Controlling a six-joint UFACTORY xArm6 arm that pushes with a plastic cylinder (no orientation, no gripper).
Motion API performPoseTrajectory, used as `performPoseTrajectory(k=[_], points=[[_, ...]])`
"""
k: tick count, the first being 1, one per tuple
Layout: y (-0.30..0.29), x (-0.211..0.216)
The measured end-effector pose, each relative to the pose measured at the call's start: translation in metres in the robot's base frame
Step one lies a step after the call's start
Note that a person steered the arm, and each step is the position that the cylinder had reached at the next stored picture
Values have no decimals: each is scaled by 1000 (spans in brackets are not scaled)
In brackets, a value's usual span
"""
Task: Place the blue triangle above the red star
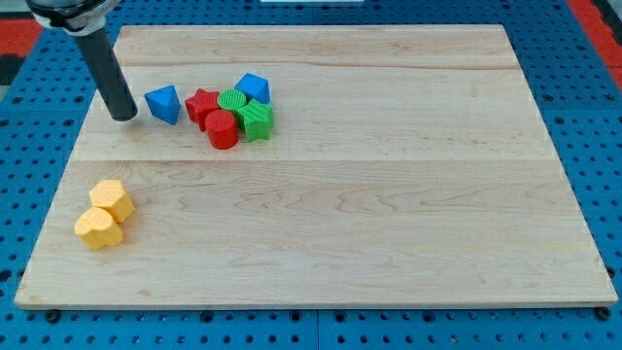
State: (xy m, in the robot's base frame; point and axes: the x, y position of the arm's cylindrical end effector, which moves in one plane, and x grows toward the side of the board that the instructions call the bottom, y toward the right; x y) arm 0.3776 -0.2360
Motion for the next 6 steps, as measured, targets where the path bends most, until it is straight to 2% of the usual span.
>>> performPoseTrajectory(k=[1,3,5,6], points=[[21,-1],[37,-45],[100,-70],[65,-52]])
